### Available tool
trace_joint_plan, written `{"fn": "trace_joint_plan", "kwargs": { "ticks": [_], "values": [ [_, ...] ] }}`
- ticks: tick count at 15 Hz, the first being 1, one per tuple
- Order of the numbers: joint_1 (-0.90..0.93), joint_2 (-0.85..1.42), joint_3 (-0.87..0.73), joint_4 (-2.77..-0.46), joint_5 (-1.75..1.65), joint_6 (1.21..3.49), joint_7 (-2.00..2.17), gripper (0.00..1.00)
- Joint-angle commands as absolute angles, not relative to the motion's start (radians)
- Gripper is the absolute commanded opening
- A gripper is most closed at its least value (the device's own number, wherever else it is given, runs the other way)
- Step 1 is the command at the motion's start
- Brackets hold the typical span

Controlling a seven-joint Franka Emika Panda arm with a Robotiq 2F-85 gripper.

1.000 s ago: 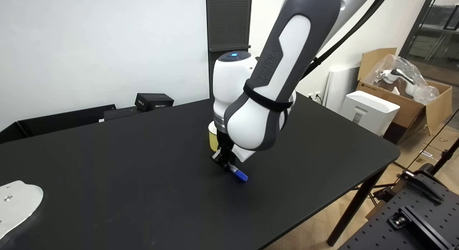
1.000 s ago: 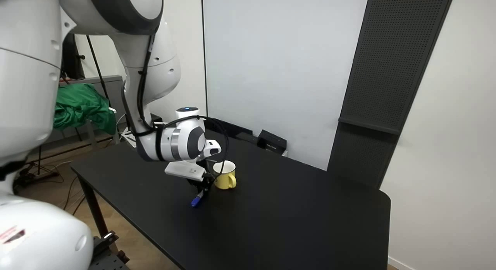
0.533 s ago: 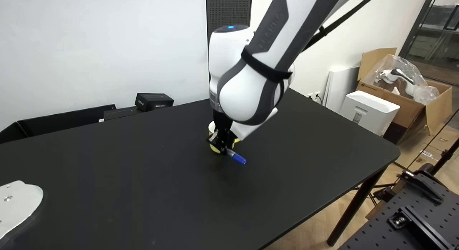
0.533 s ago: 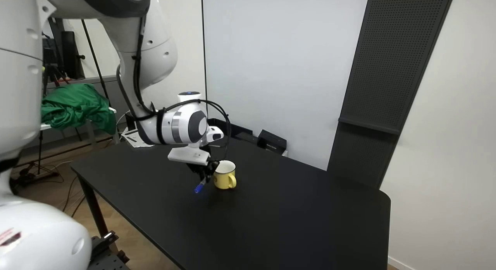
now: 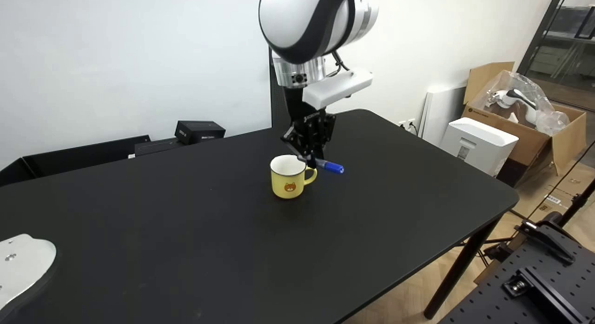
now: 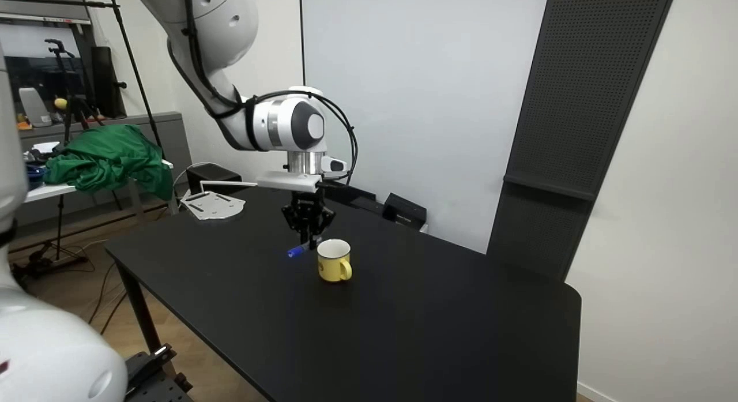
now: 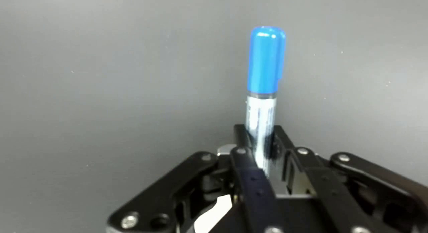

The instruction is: Put the marker in the mug

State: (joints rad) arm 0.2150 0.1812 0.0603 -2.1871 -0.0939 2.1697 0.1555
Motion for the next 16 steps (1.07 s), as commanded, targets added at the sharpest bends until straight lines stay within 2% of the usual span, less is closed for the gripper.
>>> {"fn": "trace_joint_plan", "kwargs": {
  "ticks": [1, 8, 16],
  "values": [
    [0.171, 0.254, 0.067, -2.023, -0.060, 1.935, 0.176, 0.05],
    [0.141, 0.380, 0.072, -1.832, 0.062, 1.687, 0.167, 0.05],
    [0.141, 0.507, 0.062, -1.708, 0.057, 1.708, 0.152, 0.05]
  ]
}}
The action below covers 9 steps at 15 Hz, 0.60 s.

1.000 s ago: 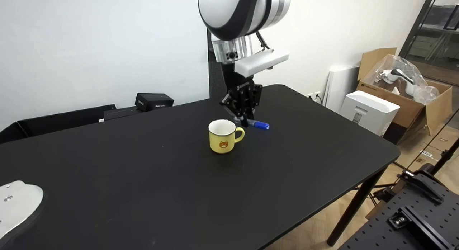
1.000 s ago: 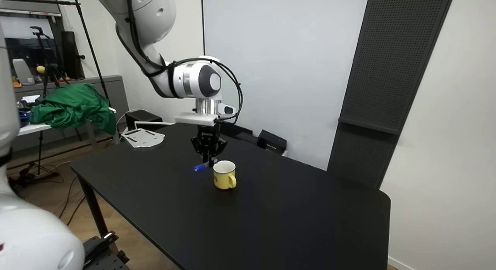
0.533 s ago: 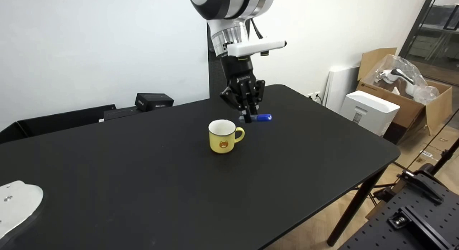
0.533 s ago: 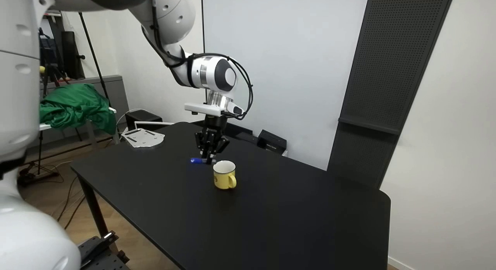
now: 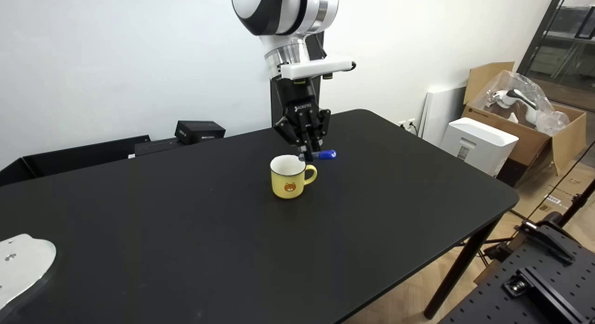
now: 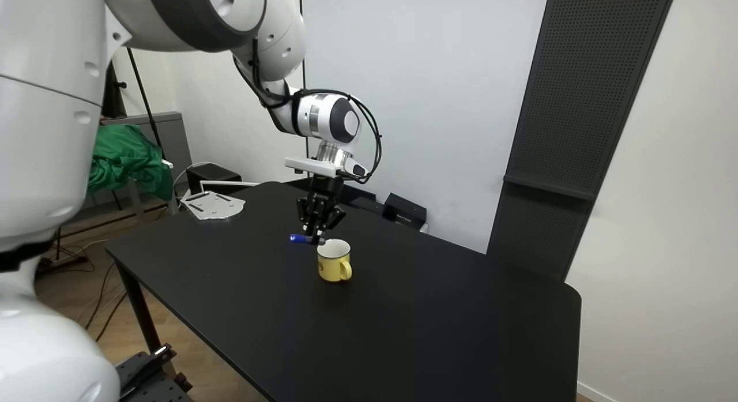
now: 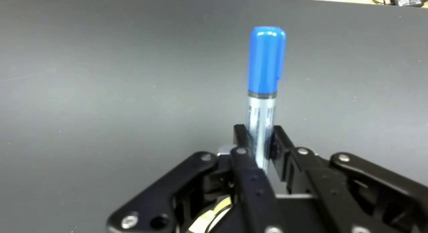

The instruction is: Put the marker in the mug

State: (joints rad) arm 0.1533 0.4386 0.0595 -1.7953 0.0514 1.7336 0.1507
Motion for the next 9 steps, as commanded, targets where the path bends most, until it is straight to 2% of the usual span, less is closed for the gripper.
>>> {"fn": "trace_joint_plan", "kwargs": {
  "ticks": [1, 9],
  "values": [
    [0.141, 0.525, 0.061, -1.690, 0.056, 1.707, 0.153, 0.05],
    [0.136, 0.638, 0.058, -1.549, 0.063, 1.699, 0.158, 0.05]
  ]
}}
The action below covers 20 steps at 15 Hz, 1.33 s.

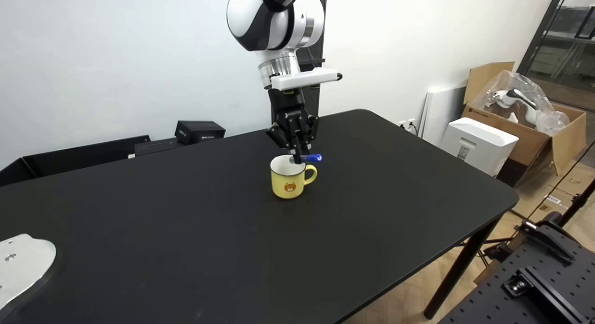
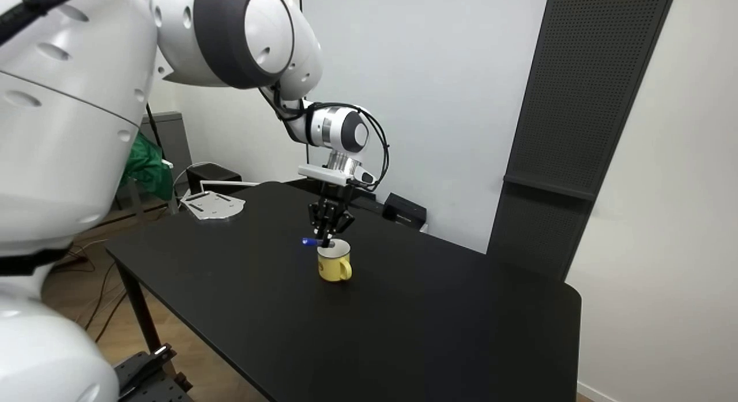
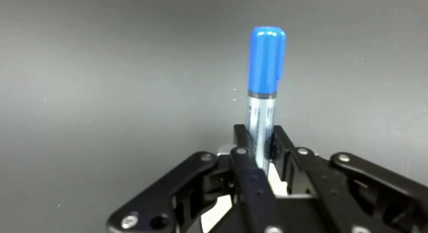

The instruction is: Put the marker in the mug

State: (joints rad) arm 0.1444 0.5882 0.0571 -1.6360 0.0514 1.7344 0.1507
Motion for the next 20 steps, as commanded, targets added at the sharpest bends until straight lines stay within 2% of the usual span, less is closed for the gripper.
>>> {"fn": "trace_joint_plan", "kwargs": {
  "ticks": [1, 10, 11, 12, 14, 20],
  "values": [
    [0.135, 0.650, 0.057, -1.533, 0.068, 1.695, 0.162, 0.05],
    [0.119, 0.736, 0.054, -1.439, 0.120, 1.690, 0.182, 0.05],
    [0.118, 0.741, 0.053, -1.432, 0.123, 1.690, 0.187, 0.14],
    [0.117, 0.746, 0.052, -1.426, 0.124, 1.690, 0.190, 0.46],
    [0.116, 0.752, 0.050, -1.417, 0.129, 1.692, 0.196, 0.52],
    [0.115, 0.749, 0.041, -1.415, 0.132, 1.706, 0.209, 0.93]
  ]
}}
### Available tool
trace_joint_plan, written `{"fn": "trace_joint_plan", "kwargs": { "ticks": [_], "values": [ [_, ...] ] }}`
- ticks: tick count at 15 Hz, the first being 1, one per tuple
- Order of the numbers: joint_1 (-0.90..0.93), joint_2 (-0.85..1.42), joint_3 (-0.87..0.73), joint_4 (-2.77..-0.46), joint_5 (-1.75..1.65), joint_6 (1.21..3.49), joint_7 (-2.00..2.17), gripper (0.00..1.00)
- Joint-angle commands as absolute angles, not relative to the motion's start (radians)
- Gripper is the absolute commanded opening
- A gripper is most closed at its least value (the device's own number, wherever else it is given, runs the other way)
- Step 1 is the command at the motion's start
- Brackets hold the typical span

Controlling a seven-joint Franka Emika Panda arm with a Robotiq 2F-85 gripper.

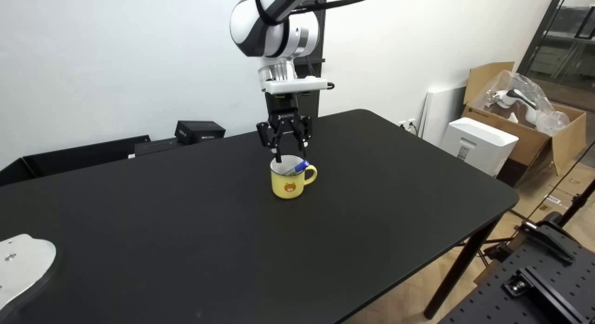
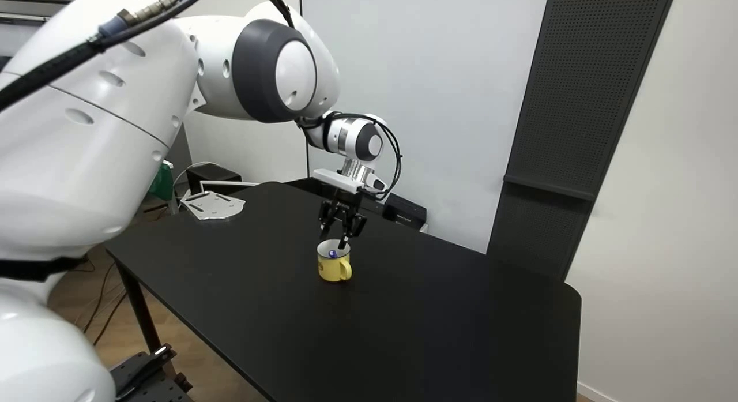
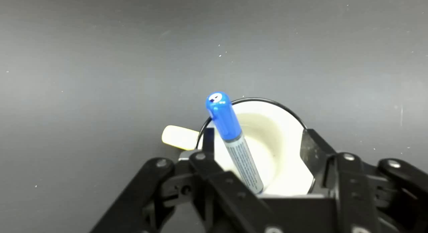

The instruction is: Put the marker in the mug

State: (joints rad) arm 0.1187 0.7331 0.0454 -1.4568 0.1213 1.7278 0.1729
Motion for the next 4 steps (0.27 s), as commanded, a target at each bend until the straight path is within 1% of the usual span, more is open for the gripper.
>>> {"fn": "trace_joint_plan", "kwargs": {
  "ticks": [1, 4],
  "values": [
    [0.119, 0.738, 0.038, -1.428, 0.125, 1.723, 0.208, 1.00],
    [0.137, 0.691, 0.028, -1.479, 0.087, 1.812, 0.206, 1.00]
  ]
}}
